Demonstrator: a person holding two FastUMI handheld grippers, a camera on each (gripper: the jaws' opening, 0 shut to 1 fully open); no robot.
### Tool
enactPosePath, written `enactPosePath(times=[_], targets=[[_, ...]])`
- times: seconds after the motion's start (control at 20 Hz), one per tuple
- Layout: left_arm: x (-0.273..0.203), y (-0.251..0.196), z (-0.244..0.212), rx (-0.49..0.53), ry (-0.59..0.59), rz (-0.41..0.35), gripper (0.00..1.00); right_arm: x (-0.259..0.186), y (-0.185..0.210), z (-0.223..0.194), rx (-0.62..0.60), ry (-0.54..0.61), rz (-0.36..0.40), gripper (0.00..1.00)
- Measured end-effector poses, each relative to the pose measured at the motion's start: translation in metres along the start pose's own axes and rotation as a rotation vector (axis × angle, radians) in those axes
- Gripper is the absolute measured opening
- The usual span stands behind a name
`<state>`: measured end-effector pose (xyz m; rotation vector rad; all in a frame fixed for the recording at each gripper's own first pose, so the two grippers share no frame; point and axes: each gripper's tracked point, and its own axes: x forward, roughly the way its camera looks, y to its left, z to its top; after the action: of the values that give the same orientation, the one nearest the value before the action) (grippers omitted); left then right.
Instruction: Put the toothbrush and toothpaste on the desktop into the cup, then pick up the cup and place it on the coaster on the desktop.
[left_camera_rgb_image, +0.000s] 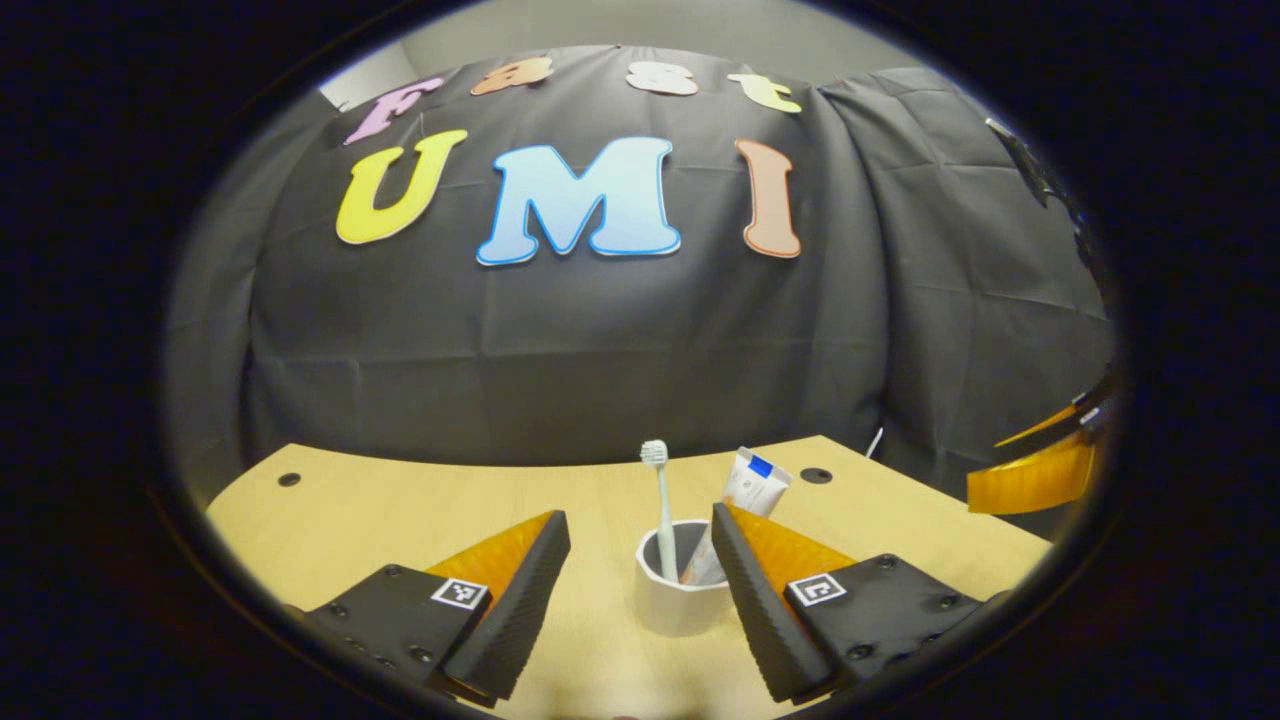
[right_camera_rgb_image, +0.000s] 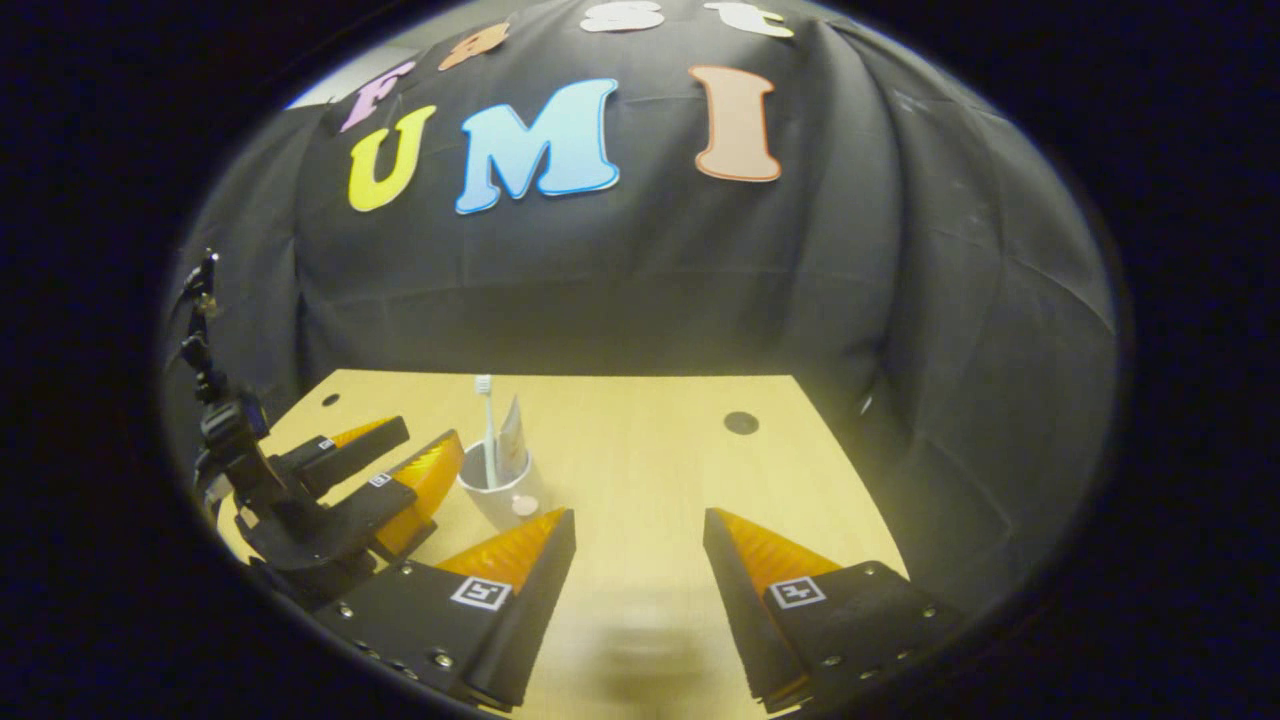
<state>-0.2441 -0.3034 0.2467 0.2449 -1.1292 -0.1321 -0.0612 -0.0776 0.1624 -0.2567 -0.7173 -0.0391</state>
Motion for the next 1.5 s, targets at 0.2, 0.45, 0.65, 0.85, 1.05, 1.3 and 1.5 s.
enactPosePath(times=[0.2,0.45,0.65,0.85,1.05,1.3,1.5], targets=[[-0.051,0.032,0.024,0.013,0.003,0.039,0.92,0.015,0.021,0.002,-0.103,0.070,0.128,0.88],[-0.117,0.082,0.040,-0.024,0.045,0.150,0.92,0.038,0.054,-0.003,-0.254,0.189,0.310,0.88],[-0.176,0.122,0.042,-0.037,0.072,0.275,0.93,0.053,0.075,-0.007,-0.400,0.279,0.403,0.89],[-0.228,0.157,0.042,-0.063,0.086,0.386,0.92,0.061,0.092,-0.021,-0.542,0.386,0.476,0.88],[-0.270,0.188,0.038,-0.076,0.095,0.489,0.94,0.076,0.097,-0.033,-0.590,0.463,0.471,0.82],[-0.306,0.214,0.025,-0.106,0.122,0.584,0.93,0.090,0.094,-0.019,-0.575,0.464,0.432,0.74],[-0.331,0.224,0.012,-0.148,0.139,0.634,0.94,0.101,0.091,-0.015,-0.591,0.487,0.416,0.79]])
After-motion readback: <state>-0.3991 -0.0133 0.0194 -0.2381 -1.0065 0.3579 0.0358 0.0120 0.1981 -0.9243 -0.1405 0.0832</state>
